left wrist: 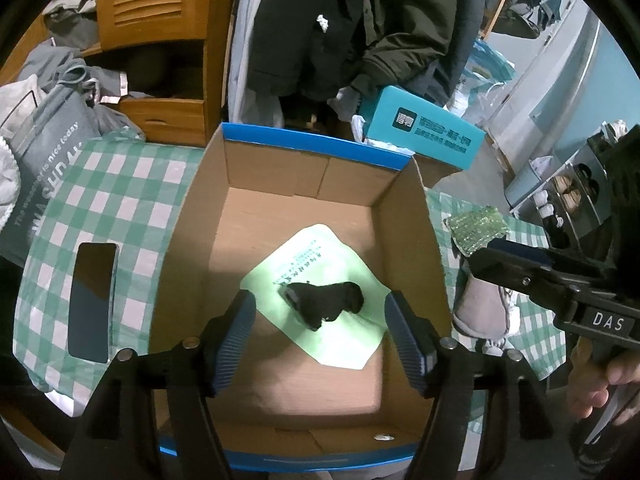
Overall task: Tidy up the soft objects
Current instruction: 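Open both grippers to drop the glove and green cloth into the box, then withdraw both grippers from the box back toward the soft pile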
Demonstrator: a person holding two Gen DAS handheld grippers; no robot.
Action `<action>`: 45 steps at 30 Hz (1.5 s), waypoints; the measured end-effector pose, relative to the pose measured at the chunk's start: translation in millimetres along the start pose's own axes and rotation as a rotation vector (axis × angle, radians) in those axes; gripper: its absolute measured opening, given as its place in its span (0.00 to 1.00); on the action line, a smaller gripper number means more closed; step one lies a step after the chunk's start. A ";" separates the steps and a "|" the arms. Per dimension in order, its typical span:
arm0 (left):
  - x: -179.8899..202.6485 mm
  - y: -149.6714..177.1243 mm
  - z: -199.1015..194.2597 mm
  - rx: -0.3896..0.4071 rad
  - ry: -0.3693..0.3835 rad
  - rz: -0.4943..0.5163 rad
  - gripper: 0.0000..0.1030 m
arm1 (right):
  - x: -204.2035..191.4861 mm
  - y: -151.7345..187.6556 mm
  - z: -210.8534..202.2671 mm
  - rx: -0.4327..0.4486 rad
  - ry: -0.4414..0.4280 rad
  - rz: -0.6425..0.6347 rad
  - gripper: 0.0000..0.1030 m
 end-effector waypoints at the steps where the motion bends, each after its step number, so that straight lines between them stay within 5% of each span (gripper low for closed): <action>1: 2.5 0.6 0.5 -0.003 0.004 0.002 0.67 | 2.5 1.8 -1.0 -0.001 0.004 0.005 0.53; 45: 139.7 58.4 33.6 -0.126 0.059 0.247 0.67 | 127.2 102.3 -77.4 0.049 0.124 0.232 0.53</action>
Point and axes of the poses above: each gripper's, at about its wrist camera, not at the fingertips, and z roughly the way its jaws point, x to its right, y to its underside, the point moved 5 cm from there along z, roughly the way its jaws point, and after that the axes turned 13 degrees about -z, right-handed, at the moved point
